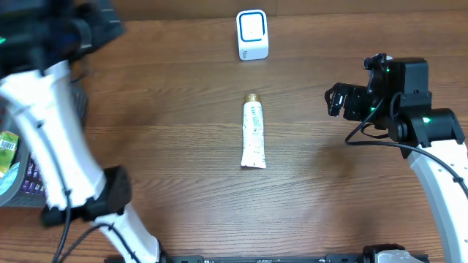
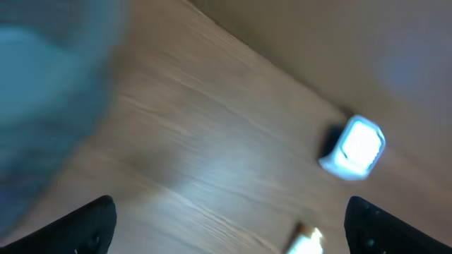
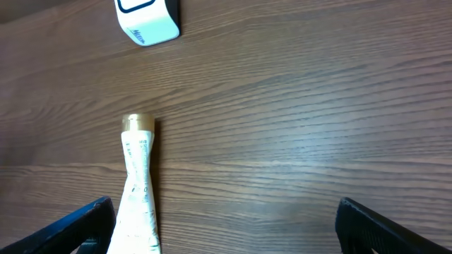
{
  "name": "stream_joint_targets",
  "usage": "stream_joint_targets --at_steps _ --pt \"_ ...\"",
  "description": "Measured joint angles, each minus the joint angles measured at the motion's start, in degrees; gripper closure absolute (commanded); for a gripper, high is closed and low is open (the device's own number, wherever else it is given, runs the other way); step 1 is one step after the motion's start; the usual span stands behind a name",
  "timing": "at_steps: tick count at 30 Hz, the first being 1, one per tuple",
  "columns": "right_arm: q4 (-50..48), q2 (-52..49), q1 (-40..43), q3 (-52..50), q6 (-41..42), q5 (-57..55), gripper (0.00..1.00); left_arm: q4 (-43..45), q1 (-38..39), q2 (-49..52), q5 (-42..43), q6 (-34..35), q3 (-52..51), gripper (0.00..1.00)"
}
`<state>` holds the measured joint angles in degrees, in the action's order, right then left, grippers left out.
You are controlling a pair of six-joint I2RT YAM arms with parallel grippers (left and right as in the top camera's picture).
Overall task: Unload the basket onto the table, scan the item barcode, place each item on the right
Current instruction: 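Return the left gripper to the basket and grasp the purple Carefree pack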
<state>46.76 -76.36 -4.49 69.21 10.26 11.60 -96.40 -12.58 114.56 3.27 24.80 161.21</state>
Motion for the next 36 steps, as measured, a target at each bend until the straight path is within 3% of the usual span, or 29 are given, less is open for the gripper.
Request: stream_joint_targets --at_steps 8,14,25,36 --pt "0.0 0.0 0.0 0.0 0.0 0.0 0.00 -0.3 -29.0 -10.8 0.0 -0.6 -17.1 0.07" --pt "0.0 0.0 0.0 0.0 0.0 0.0 0.00 6.1 -41.2 -11.0 -0.1 -0.6 -34.2 0.10" --pt "0.0 0.0 0.0 0.0 0.0 0.0 0.00 27.8 -41.2 -10.8 0.4 -1.1 -59.5 0.10" --pt "0.0 0.0 0.0 0.0 0.0 0.0 0.00 42.3 -35.7 -10.8 -3.6 -0.5 -74.6 0.05"
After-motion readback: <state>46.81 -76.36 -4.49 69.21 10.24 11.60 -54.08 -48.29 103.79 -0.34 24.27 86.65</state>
